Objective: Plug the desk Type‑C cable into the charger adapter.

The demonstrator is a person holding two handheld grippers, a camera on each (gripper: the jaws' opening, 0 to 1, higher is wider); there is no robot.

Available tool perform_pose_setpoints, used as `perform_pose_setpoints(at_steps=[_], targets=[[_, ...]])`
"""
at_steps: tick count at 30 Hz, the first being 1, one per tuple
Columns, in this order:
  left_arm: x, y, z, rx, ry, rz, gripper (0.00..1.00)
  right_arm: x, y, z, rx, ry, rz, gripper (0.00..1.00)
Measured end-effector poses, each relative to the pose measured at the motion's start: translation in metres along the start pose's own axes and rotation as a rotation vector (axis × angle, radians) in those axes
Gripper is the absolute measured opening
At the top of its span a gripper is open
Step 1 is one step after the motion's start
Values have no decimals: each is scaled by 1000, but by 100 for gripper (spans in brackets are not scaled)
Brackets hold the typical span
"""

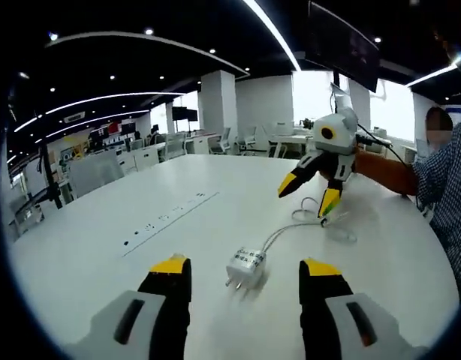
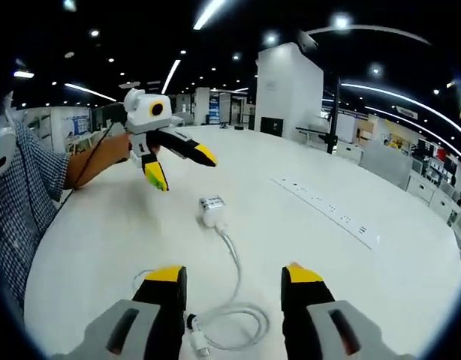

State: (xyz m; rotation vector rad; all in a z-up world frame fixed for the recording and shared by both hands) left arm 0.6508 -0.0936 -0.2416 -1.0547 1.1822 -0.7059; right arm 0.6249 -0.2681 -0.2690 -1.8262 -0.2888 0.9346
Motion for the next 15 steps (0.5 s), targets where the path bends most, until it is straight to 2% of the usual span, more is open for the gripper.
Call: perform_pose_setpoints(at_steps=[5,9,11,14,15], targets=[[-15,-3,-14,-22,-60,-25,57,-15,-4,0,48,52,-19,52],[-26,8,-26,-66,-94,-7,55,-29,-3,3,80,88,-18,52],[-31,19,-36,-151,-111,7,55,-36,2,4,92,121,-11,53],[-39,21,-45,-162,-119,-12,56,-46,7,5,95,164,-9,52],[-45,20,-47,-169,-149,-33,55,-50,10,7,99,176,-5,52]])
Point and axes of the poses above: the point that each gripper's makers call its tool centre point, and the gripper's own axes: x roughly forward along the fingers, z roughly to its left, y roughly out of its underside, the point moved 1 cm from there along -x, roughly backward along the fingers, and after that the axes turned 13 degrees about y, right-handed, at the moved point
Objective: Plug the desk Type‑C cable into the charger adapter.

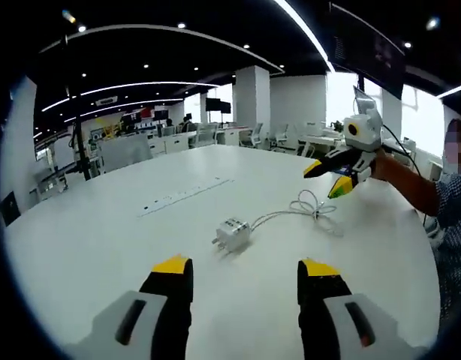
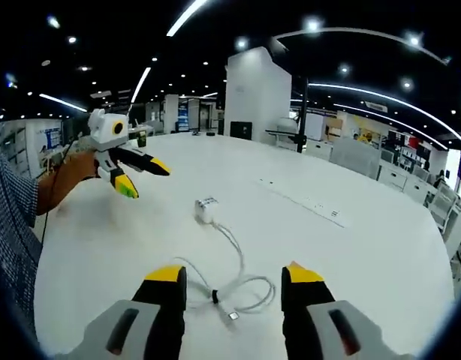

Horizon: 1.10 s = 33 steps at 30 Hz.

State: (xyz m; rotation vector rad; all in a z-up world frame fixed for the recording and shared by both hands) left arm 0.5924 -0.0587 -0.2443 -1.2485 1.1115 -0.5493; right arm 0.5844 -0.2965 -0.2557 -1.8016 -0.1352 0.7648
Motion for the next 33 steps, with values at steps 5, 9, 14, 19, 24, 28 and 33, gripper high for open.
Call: perform_pose_setpoints(at_steps=[5,9,14,19,24,28,33], targets=[[-14,3,-8,-22,-55,-42,53,-18,15,9,-33,50,25,53],[-21,11,-15,7,-104,-13,54,-33,23,13,-24,76,28,53],[-33,18,-34,15,-120,-11,56,-55,32,18,20,93,35,53],[-48,20,-49,10,-136,-14,60,-74,36,25,44,124,27,53],[-62,27,-63,22,-161,-26,60,-92,43,37,72,154,23,53],[-73,35,-68,-4,-183,-44,60,-97,54,43,94,175,36,53],[-80,44,-76,-23,-209,-44,59,-102,67,46,115,222,36,52]])
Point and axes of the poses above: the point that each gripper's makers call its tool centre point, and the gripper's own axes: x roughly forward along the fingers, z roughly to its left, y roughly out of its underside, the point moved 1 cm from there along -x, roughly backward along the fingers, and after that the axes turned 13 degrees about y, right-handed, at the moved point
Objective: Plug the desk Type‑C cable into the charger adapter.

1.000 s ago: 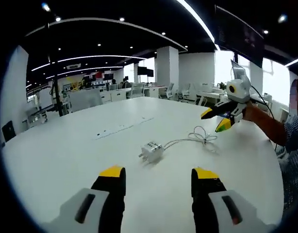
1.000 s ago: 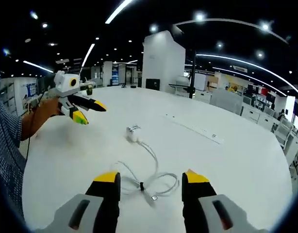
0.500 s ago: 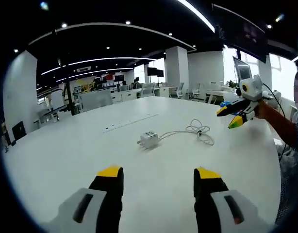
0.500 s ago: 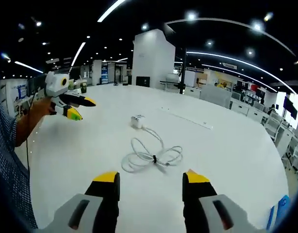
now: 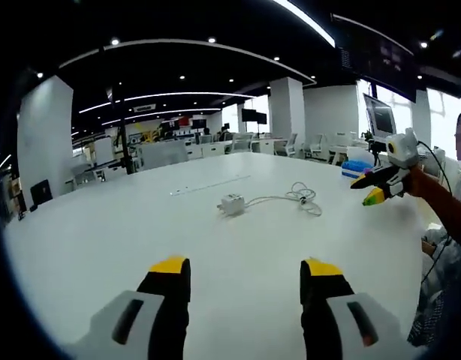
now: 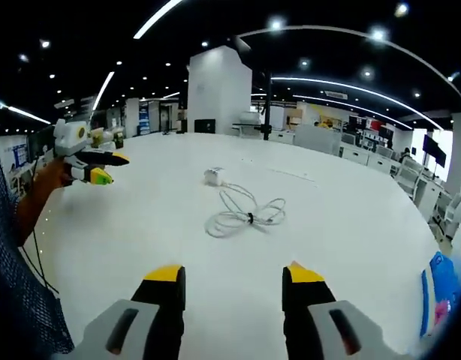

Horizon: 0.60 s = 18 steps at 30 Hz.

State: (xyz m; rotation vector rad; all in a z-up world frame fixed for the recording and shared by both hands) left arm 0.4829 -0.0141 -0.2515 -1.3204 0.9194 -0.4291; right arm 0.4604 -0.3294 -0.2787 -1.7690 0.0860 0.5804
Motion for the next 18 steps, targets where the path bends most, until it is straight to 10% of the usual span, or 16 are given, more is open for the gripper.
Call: perform_pose_setpoints(at_steps=[18], targets=[[-15,3,-23,-38,-35,-12,57,-43,4,4,49,73,-30,53]])
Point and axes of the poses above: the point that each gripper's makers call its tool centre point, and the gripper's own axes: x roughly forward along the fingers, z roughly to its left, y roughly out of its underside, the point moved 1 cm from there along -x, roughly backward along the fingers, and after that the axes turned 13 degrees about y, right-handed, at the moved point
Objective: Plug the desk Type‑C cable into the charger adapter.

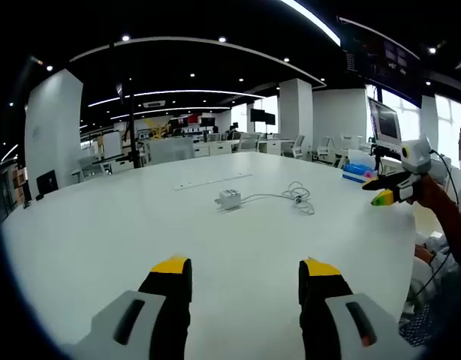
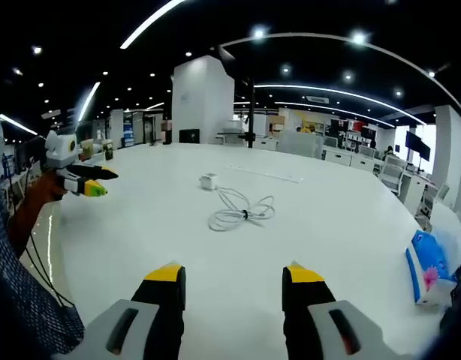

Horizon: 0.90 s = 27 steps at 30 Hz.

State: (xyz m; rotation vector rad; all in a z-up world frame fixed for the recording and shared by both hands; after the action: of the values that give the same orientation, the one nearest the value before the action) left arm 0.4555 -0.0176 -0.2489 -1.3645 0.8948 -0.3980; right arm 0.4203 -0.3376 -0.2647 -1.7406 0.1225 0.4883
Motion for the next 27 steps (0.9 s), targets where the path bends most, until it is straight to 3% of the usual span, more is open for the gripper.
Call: perform_pose_setpoints(at_steps=[4,7,11,14,18,23,25,27], targets=[[-4,5,-8,13,-22,17,57,-12,10,3,-9,103,-20,53],[-9,8,-9,-10,-36,-14,55,-16,18,11,36,92,-18,53],[-15,11,-16,-87,3,-81,52,-12,22,12,47,74,0,53],[-25,13,-15,-90,-13,-94,52,-9,18,0,46,121,-32,52],[-32,12,-12,-70,-47,-86,52,-12,17,1,91,117,-54,51],[-24,7,-17,-49,-32,-83,54,-12,18,4,99,96,-67,51],[-18,7,-17,-35,-19,-87,55,-9,25,6,69,87,-37,52],[-9,7,-15,-43,-11,-83,55,-9,29,2,37,124,-20,52]])
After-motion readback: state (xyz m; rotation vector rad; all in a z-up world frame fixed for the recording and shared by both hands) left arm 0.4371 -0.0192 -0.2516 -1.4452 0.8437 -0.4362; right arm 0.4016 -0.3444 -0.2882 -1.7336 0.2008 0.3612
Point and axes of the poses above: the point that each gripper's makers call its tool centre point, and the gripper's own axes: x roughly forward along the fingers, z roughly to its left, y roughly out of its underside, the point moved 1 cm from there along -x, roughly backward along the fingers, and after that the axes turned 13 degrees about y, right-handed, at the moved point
